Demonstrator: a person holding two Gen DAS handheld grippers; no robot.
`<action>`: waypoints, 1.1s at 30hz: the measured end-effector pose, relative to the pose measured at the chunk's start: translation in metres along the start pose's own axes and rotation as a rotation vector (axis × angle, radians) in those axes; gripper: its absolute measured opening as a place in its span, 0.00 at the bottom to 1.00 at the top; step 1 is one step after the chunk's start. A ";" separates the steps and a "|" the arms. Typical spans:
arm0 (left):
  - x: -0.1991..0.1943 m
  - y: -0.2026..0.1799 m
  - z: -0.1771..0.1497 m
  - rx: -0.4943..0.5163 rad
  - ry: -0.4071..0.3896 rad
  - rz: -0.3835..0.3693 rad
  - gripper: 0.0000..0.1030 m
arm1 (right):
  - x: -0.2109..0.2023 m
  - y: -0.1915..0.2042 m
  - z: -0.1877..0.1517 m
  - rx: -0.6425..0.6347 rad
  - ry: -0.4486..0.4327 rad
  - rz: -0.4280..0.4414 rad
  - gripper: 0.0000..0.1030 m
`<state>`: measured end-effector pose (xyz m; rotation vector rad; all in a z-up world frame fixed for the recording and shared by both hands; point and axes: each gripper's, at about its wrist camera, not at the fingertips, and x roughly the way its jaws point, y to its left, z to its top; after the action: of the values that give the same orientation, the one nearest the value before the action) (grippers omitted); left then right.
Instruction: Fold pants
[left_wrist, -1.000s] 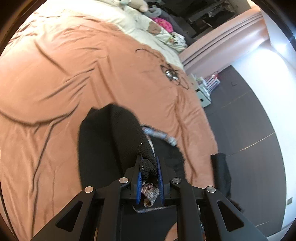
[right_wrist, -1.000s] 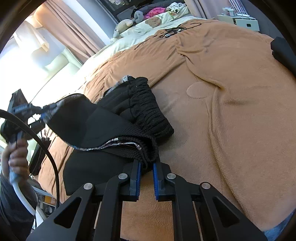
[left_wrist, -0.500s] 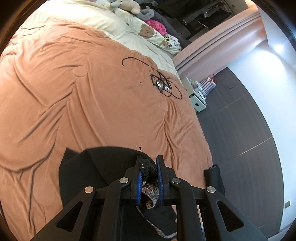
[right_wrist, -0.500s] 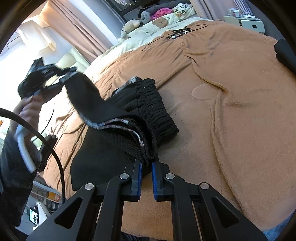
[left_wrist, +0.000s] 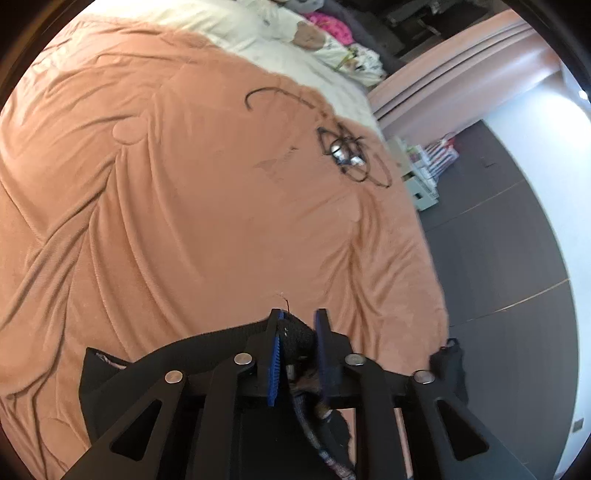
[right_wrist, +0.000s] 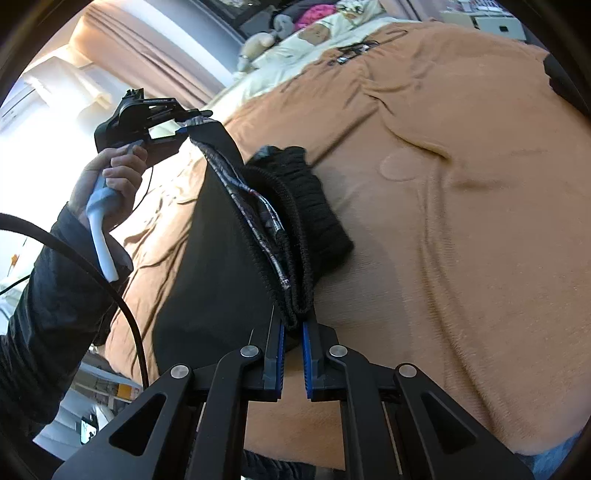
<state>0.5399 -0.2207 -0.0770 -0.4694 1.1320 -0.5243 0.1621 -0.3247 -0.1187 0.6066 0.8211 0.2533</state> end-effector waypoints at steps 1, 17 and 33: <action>0.002 0.000 0.001 0.004 -0.004 0.009 0.39 | 0.002 -0.001 0.001 0.007 0.006 0.001 0.06; -0.031 0.047 -0.041 0.022 -0.009 0.077 0.70 | 0.014 -0.014 0.008 0.094 -0.018 0.039 0.35; -0.079 0.104 -0.126 -0.020 0.019 0.129 0.70 | 0.003 -0.007 -0.005 0.064 -0.052 0.061 0.05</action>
<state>0.4125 -0.1015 -0.1264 -0.4060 1.1783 -0.4066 0.1601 -0.3266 -0.1279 0.6964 0.7640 0.2669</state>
